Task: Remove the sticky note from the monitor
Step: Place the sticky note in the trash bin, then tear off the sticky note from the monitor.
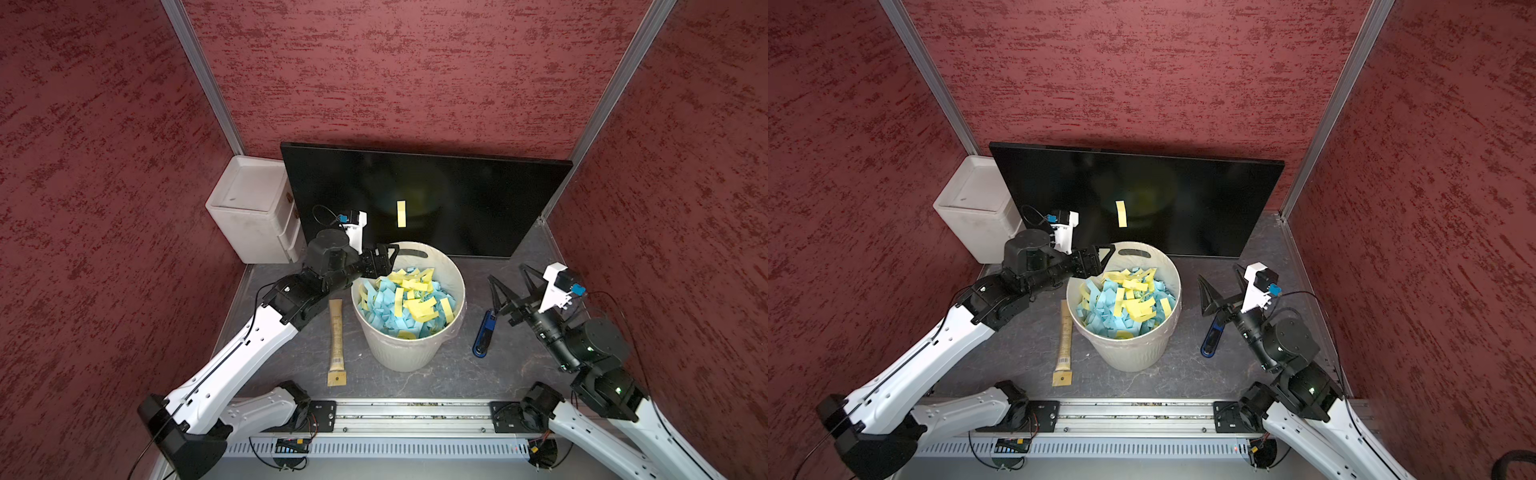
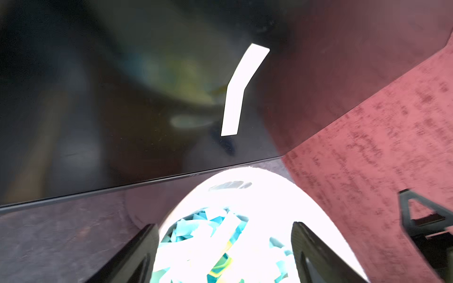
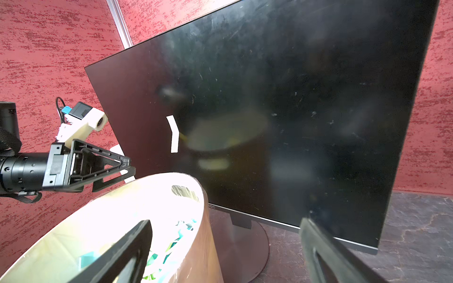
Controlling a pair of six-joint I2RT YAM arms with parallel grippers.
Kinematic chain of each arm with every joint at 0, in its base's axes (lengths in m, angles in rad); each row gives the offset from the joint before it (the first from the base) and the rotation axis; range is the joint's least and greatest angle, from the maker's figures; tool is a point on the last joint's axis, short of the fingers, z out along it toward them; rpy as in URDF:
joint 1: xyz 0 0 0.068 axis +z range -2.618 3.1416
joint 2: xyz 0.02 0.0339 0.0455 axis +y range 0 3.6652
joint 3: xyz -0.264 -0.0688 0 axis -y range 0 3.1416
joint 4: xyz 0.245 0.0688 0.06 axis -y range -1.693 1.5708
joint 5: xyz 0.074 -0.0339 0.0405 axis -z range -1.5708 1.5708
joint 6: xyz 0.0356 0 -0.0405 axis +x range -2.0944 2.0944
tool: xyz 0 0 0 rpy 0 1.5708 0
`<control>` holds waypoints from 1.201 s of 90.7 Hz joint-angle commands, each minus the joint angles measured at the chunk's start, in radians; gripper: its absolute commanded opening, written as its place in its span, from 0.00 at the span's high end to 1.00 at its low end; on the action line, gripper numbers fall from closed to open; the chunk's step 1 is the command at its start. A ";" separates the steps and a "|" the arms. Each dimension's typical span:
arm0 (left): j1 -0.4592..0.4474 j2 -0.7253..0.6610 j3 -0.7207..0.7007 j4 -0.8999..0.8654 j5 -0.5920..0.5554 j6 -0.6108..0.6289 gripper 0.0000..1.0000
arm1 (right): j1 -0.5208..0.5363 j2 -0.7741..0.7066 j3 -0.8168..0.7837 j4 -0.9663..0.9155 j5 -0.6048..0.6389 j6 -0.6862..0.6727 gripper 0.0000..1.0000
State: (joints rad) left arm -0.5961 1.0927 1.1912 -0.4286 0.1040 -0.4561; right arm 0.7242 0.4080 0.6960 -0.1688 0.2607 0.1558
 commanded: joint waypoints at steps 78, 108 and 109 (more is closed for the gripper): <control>0.104 0.234 0.090 0.287 0.260 -0.194 0.08 | 0.006 -0.040 -0.031 -0.008 0.060 -0.026 0.02; 0.114 0.262 0.089 0.320 0.268 -0.221 0.22 | 0.006 -0.037 -0.042 0.006 0.066 -0.030 0.02; 0.114 0.263 0.089 0.321 0.268 -0.220 0.23 | 0.005 -0.037 -0.043 0.006 0.066 -0.030 0.02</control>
State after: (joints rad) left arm -0.4984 1.3266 1.2568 -0.1524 0.3695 -0.6575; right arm 0.7242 0.3775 0.6624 -0.1696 0.3012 0.1406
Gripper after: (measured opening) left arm 0.788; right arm 0.983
